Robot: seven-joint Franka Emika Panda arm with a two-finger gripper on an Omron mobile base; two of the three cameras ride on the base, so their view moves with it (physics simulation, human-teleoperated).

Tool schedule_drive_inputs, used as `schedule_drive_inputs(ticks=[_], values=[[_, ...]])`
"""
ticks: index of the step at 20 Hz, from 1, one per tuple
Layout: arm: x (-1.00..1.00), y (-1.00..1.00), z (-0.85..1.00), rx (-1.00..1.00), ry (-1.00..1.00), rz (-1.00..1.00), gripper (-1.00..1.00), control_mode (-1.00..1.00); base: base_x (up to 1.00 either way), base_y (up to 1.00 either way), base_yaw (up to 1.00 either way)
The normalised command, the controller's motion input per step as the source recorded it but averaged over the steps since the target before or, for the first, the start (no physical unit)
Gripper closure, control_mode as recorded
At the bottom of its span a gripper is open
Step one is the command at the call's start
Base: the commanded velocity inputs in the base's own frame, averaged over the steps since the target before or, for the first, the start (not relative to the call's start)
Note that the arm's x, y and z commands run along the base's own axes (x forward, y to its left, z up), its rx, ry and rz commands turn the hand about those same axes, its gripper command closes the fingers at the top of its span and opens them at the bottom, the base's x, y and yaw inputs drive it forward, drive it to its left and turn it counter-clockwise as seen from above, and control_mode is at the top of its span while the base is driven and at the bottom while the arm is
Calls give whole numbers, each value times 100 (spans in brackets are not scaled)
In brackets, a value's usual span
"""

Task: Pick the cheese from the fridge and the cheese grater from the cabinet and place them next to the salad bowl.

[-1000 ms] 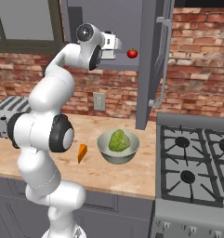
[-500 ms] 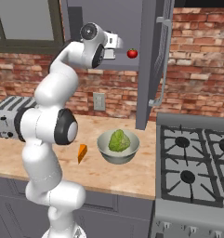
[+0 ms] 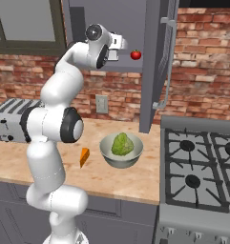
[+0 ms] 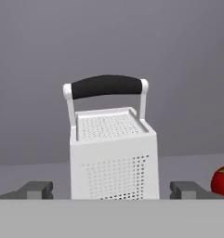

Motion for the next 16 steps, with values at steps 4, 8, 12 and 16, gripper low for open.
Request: schedule_drive_inputs(ticks=[4,8,12,16], values=[[19,0,-9,0,0,0,-100,-100,0,0,0],[19,0,-5,0,0,0,-100,-100,0,0,0],[17,0,-5,0,0,0,-100,-100,0,0,0],[5,0,-1,0,0,0,-100,-100,0,0,0]])
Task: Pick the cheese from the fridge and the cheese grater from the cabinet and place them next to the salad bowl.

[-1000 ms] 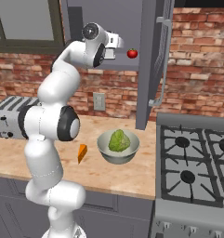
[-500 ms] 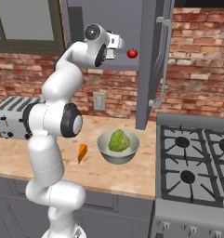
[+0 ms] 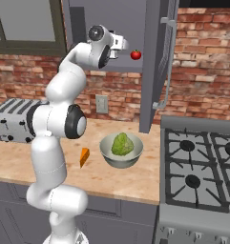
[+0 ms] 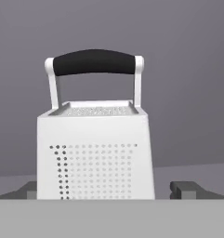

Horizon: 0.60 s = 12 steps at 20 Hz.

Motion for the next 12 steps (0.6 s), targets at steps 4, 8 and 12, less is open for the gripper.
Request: schedule_drive_inputs(ticks=[4,8,12], values=[[0,0,0,0,0,0,100,-100,0,0,0],[0,0,0,0,0,0,100,-100,0,0,0],[-3,0,0,0,0,0,100,-100,0,0,0]])
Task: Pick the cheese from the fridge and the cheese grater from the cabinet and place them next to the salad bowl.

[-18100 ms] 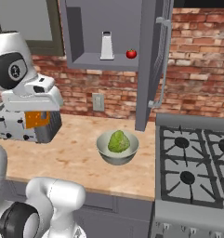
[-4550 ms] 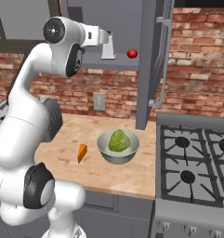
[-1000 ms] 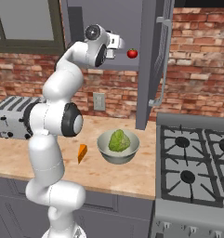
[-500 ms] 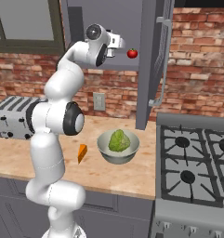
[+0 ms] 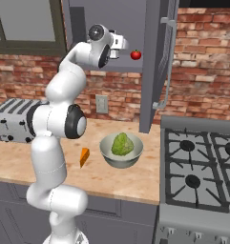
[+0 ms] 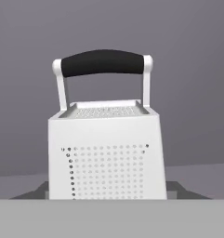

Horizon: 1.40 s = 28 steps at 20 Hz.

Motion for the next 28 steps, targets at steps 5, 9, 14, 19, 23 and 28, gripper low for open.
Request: schedule_drive_inputs(ticks=[5,9,14,19,23,28], values=[[-72,-4,0,2,-15,0,100,-100,0,0,0],[-98,-4,0,6,-20,0,100,-100,0,0,0],[-100,-2,0,6,-12,0,100,-100,0,0,0],[-100,-1,0,3,-1,0,100,-100,0,0,0],[-100,0,0,1,0,0,100,-100,0,0,0],[-96,0,0,0,4,0,100,-100,0,0,0]])
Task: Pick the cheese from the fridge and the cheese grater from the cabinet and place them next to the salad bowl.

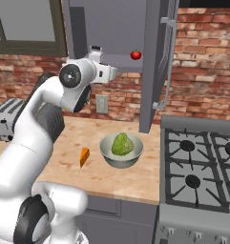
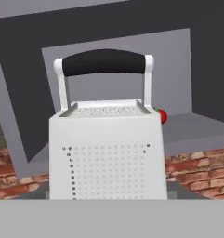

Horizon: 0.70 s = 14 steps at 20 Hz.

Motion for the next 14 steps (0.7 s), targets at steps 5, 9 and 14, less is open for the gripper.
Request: schedule_drive_inputs(ticks=[5,9,14], values=[[-76,0,-2,0,8,0,100,-100,0,0,0],[-2,2,-24,-9,44,-1,100,-100,0,0,0],[-44,0,-1,-4,43,0,100,-100,0,0,0]])
